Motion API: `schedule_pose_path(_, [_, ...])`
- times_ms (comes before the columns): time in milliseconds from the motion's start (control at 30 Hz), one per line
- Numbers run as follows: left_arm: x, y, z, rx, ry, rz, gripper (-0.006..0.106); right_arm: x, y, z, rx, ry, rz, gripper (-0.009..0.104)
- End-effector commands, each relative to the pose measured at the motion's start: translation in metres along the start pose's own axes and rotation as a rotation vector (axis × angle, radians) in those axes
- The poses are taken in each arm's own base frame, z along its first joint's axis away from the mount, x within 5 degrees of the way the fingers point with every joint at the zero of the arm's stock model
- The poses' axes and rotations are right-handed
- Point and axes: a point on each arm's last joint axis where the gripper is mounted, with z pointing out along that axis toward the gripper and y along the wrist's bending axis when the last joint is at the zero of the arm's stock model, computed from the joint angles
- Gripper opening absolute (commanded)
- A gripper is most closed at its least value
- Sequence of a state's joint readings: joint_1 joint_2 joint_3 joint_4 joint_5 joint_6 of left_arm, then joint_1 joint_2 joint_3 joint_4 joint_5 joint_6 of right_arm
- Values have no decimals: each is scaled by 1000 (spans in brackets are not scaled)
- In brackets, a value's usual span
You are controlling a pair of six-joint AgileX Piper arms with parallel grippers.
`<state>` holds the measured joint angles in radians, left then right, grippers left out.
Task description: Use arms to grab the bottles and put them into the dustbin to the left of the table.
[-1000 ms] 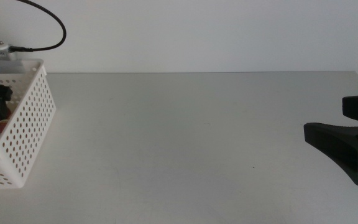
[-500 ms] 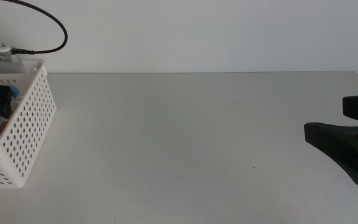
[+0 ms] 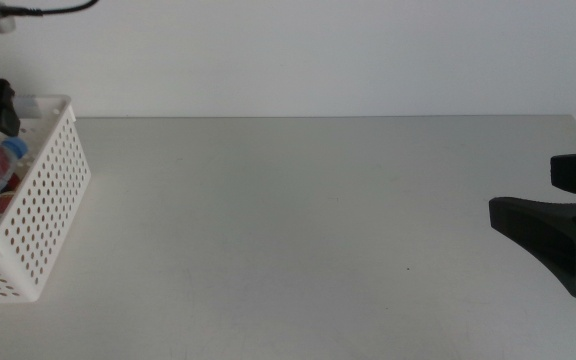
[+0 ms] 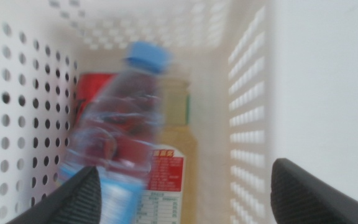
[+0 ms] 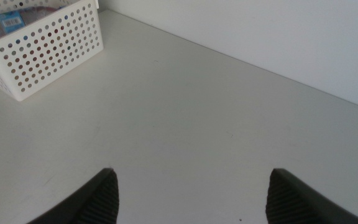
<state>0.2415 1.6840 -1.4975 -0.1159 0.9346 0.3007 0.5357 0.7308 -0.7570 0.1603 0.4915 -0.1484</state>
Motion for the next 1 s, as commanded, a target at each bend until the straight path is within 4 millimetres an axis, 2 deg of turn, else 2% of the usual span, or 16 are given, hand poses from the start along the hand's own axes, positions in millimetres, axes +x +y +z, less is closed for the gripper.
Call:
schedule_pose_path(0, [-11,-7,-50,11,-171,-32,93,-16,0,-7,8,-102,-9,60])
schedule_pose_path(300, [6,-25,-126,49,-277,-21,93,-16,0,-7,8,-102,-9,60])
schedule_pose_path(400, [14,-40,-150,36,-359,26,93,-16,0,-7,8,-102,-9,60])
schedule_pose_path(533, [34,-62,-175,17,-560,62,93,-16,0,-7,8,-102,-9,60])
schedule_pose_path(633, [58,-78,-180,36,-689,68,93,-16,0,-7,8,-102,-9,60])
schedule_pose_path(767, [94,-98,-169,84,-807,122,93,-16,0,-7,8,-102,-9,60])
schedule_pose_path(867, [116,-107,-161,125,-840,126,93,-16,0,-7,8,-102,-9,60])
schedule_pose_path(967, [127,-107,-157,139,-851,107,93,-16,0,-7,8,-102,-9,60])
